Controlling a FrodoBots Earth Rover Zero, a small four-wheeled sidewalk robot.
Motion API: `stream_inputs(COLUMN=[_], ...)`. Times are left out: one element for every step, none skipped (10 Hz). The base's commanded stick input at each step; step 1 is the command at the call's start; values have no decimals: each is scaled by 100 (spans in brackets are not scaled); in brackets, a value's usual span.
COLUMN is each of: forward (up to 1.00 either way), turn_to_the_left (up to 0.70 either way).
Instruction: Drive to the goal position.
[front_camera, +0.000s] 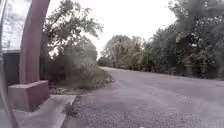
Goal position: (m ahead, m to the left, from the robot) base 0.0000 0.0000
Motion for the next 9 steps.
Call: stream_inputs(forward=[5, 5, 5, 5, 4, 4, 4, 5, 5], turn_to_the_left=[0, 0, 0, 0, 0, 0, 0, 0, 0])
